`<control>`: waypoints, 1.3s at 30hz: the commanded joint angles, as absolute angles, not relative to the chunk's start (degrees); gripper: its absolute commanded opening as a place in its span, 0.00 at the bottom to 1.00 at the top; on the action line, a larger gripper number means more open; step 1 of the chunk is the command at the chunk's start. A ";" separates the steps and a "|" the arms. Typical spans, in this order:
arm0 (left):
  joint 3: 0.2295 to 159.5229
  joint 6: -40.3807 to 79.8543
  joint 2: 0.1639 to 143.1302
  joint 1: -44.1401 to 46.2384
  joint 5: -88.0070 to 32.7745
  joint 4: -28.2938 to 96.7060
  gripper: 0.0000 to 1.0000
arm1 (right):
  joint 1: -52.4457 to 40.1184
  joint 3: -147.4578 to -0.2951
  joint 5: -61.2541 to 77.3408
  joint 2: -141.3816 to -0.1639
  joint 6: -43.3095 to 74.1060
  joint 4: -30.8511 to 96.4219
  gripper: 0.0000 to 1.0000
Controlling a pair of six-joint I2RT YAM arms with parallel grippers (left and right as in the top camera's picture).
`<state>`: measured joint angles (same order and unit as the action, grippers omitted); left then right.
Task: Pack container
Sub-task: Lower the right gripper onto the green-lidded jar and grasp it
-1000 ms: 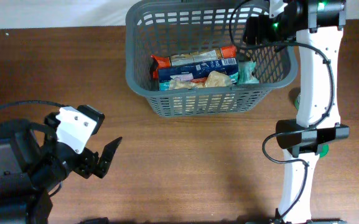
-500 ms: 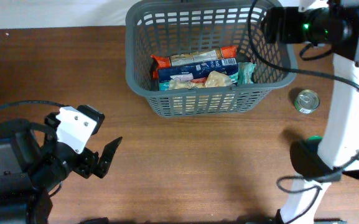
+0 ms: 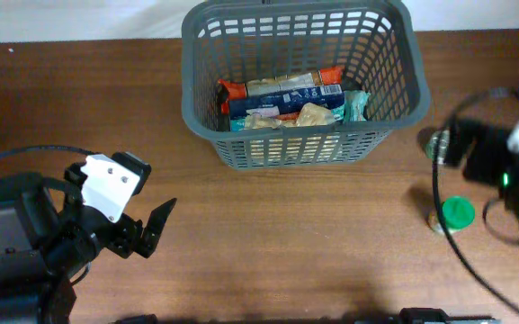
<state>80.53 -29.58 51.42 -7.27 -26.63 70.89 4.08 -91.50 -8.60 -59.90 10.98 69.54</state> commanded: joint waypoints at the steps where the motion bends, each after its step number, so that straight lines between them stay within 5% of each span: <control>1: 81.06 -30.52 51.24 -7.68 -27.64 70.81 0.99 | 9.69 -78.67 -10.15 -54.00 16.47 68.47 0.99; 7: 81.06 -30.52 51.24 -7.68 -27.64 70.81 0.99 | 17.91 -63.22 -9.87 -45.43 20.56 67.90 0.99; 16: 81.06 -30.52 51.24 -7.68 -27.64 70.81 0.99 | 22.26 -49.98 -8.23 -51.68 28.03 61.21 0.99; 39: 81.06 -30.52 51.24 -7.68 -27.64 70.81 0.99 | 22.20 -49.01 -7.94 -81.93 32.01 44.40 0.99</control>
<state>80.53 -29.58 51.42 -7.27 -26.63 70.76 21.78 -49.28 -8.05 -79.33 31.31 45.67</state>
